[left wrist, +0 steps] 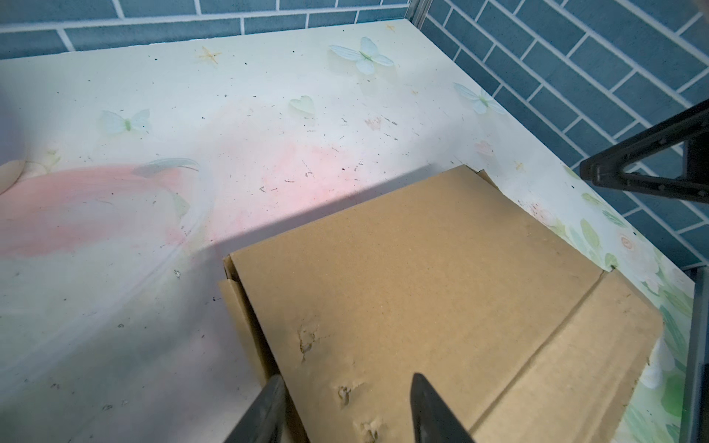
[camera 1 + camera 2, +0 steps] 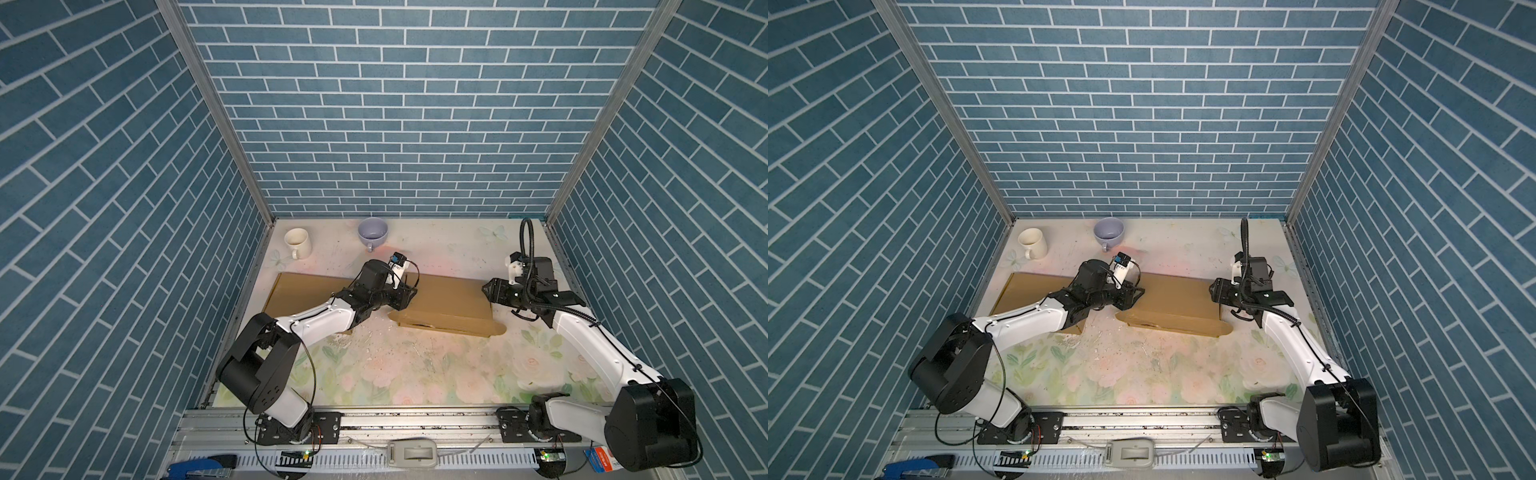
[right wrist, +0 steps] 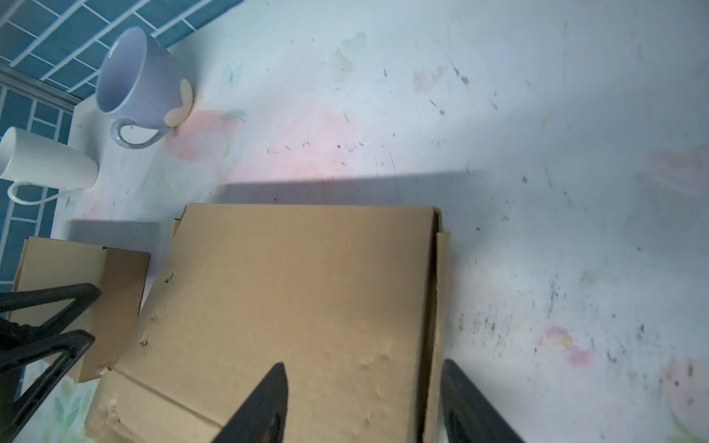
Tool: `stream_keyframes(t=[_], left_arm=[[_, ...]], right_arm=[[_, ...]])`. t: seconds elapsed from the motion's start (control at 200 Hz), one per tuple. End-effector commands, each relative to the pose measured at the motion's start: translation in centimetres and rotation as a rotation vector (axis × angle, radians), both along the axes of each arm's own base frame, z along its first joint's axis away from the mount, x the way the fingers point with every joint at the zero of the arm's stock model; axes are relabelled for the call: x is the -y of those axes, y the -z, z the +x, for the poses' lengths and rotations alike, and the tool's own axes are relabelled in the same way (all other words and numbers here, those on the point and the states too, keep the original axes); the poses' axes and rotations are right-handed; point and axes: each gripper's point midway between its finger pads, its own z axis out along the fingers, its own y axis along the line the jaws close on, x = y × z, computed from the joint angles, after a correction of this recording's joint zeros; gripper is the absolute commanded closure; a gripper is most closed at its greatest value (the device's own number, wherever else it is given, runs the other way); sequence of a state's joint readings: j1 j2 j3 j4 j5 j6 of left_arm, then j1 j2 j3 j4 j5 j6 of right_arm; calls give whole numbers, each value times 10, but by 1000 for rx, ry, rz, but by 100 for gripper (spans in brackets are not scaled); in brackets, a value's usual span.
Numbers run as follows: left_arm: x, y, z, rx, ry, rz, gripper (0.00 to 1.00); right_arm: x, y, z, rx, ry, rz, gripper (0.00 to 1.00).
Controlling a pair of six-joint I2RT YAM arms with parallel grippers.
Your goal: Fold the paper box
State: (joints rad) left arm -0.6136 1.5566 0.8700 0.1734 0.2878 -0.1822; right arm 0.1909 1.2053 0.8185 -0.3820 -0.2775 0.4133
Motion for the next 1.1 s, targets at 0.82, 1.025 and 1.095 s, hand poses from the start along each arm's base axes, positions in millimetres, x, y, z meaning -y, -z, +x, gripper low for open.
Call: stream_keyframes(t=[0.82,1.025,1.095], left_arm=[[-19,91,4,-364,-89,-7,37],[-36,108,5,-447,-133,-43,44],[-37,113,4,-467,-124,-45,46]], right_arm=[[-11,83,-30,-285,-56,147,15],[-9,79,-27,-284,-11,265,9],[-13,79,-26,-286,-5,314,5]])
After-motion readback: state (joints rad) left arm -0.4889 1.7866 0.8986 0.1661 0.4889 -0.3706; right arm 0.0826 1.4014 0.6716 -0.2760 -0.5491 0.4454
